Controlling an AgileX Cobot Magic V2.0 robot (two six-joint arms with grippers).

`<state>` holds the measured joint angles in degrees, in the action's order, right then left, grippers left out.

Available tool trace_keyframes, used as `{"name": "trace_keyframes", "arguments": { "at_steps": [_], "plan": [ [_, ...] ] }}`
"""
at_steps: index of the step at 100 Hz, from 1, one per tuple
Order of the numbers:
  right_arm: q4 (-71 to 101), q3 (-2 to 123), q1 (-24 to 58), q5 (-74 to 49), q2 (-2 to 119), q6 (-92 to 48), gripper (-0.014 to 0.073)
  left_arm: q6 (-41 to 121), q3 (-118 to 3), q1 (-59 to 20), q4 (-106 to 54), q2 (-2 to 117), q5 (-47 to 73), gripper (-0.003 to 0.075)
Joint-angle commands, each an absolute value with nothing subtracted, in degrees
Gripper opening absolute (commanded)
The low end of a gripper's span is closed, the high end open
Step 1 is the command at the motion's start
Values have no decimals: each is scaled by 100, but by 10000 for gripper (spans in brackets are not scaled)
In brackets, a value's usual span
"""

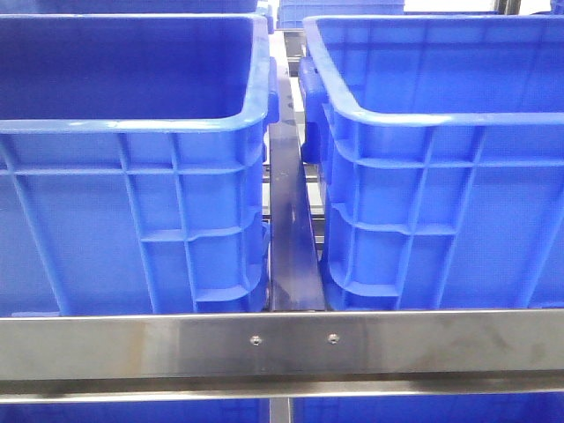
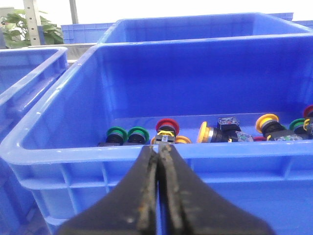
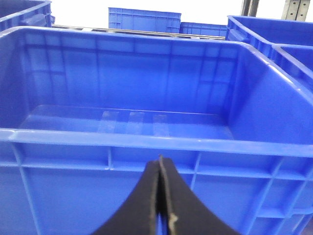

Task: Pick red and yellow buttons and place in box
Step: 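Lower the left gripper toward the red-capped button in the button bin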

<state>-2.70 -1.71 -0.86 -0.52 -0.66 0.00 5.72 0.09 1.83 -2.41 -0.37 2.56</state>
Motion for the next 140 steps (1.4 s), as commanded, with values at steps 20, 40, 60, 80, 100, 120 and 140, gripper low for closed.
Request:
{"name": "trace_keyframes", "arguments": {
  "at_steps": [20, 40, 60, 80, 100, 120, 140],
  "plan": [
    [-329, -70, -107, 374, -189, 0, -67, 535, 311, 153, -249, -212, -223, -20],
    [-329, -70, -107, 374, -189, 0, -67, 535, 311, 153, -249, -212, -273, -20],
    [-329, -70, -107, 374, -189, 0, -67, 535, 144, 153, -253, -202, -227, -20],
    [-329, -70, -107, 374, -189, 0, -67, 535, -646, 153, -253, 137, 663, -20],
    [-329, -70, -107, 374, -189, 0, -67, 535, -1634, 153, -253, 1067, 1352, -20],
    [-329, -70, -107, 374, -189, 0, -67, 535, -2626, 153, -253, 2318, 1884, 1],
    [-329, -70, -107, 374, -189, 0, -67, 535, -3446, 153, -262, 3717, 1939, 355]
  ]
}}
